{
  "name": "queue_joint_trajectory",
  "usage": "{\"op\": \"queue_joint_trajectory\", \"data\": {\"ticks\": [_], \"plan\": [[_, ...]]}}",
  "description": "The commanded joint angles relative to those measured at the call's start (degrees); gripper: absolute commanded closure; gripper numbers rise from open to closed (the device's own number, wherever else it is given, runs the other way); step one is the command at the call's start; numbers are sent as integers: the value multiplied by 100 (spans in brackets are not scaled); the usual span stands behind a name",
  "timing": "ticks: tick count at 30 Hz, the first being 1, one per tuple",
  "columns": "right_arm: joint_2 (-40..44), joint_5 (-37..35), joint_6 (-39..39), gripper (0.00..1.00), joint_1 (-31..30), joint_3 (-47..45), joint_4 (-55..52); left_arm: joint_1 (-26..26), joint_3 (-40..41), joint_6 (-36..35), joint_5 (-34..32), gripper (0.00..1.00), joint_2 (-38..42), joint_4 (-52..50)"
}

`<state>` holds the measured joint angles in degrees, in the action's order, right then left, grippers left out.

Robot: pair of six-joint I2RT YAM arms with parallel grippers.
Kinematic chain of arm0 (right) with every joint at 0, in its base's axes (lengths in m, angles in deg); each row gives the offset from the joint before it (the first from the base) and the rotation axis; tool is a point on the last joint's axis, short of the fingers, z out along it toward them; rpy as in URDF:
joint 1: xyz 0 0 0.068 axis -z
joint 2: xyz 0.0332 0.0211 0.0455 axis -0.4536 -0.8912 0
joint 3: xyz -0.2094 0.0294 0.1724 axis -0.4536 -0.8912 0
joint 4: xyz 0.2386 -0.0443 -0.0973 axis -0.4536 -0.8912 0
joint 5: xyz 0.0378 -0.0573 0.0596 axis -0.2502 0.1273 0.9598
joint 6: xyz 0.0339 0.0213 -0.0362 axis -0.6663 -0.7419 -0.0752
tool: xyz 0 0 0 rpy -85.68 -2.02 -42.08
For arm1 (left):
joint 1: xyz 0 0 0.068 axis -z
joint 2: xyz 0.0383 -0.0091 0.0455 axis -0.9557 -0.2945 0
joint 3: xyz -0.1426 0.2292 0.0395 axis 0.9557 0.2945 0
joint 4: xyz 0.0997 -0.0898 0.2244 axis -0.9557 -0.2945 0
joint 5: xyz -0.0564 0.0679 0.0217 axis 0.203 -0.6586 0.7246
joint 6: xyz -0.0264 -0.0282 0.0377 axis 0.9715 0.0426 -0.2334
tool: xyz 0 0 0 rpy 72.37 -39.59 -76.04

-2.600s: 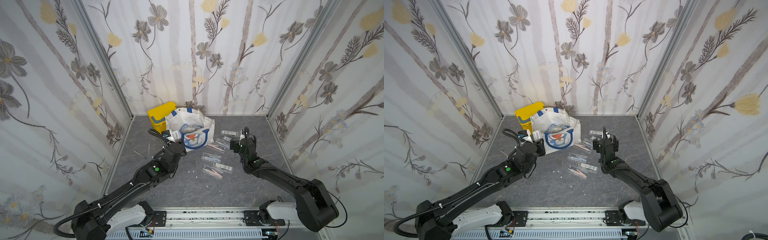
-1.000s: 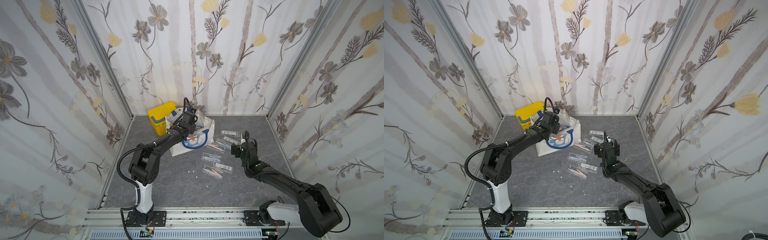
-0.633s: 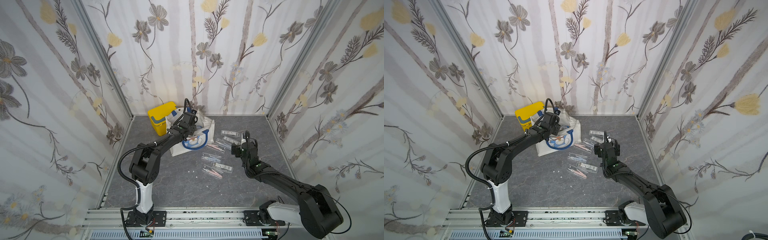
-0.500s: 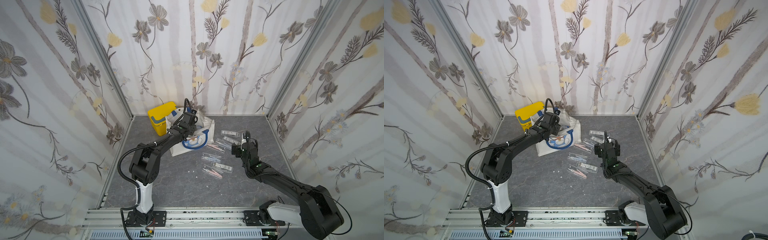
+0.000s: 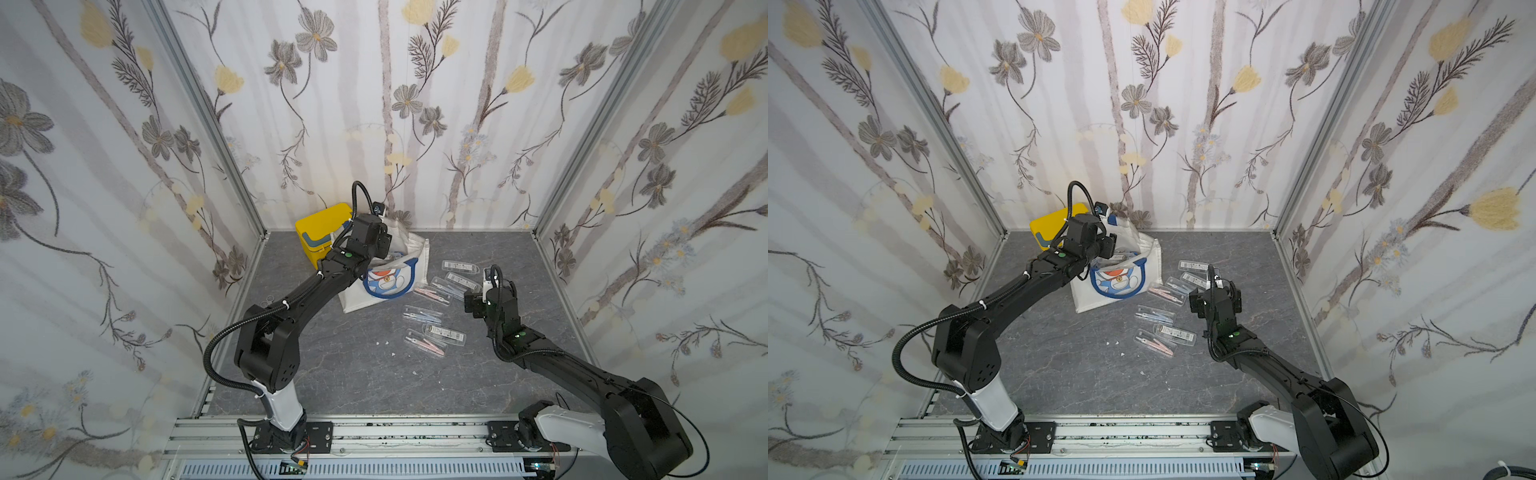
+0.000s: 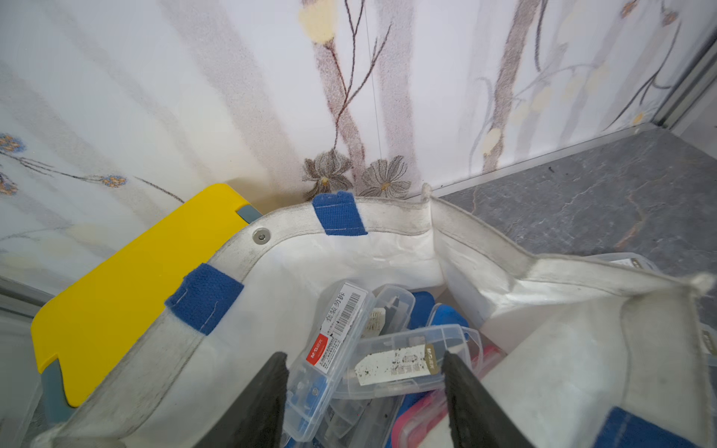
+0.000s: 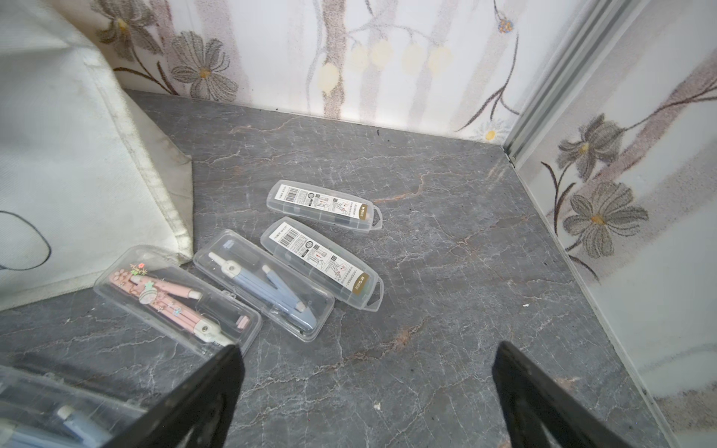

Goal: Put the compass set into the canvas bag
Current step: Place the compass set in the canvas bag, then pick up the compass set at the center of the board.

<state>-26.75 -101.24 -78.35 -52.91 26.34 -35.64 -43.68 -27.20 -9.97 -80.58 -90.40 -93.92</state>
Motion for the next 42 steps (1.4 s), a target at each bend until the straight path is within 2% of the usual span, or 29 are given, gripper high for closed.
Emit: {"op": "queue_joint_trajectory", "data": {"ticks": [1,5,17,19,26,32,35,42], "plan": [[142,416,428,1,-8,-58,250,-1,320,492,584,25,375,412],[242,870,815,1,-16,-79,235,46,850,998,828,0,853,507],[-75,1910,1922,0,-39,45,-53,411,2649,2006,1011,0,2455,1110],[-261,2210,2336,1,-44,132,-324,449,2853,2171,1010,0,2664,1125],[-834,2401,3063,2,-65,486,-1292,506,3520,2645,812,0,3367,1224],[-1129,2698,3839,4,-67,511,-1901,506,3802,2631,618,0,3585,1159],[-1224,3134,4209,8,-68,532,-2226,508,3881,2597,581,0,3607,1148],[-1536,3650,4627,12,-29,693,-2766,506,4038,2537,436,0,3631,1127]]}}
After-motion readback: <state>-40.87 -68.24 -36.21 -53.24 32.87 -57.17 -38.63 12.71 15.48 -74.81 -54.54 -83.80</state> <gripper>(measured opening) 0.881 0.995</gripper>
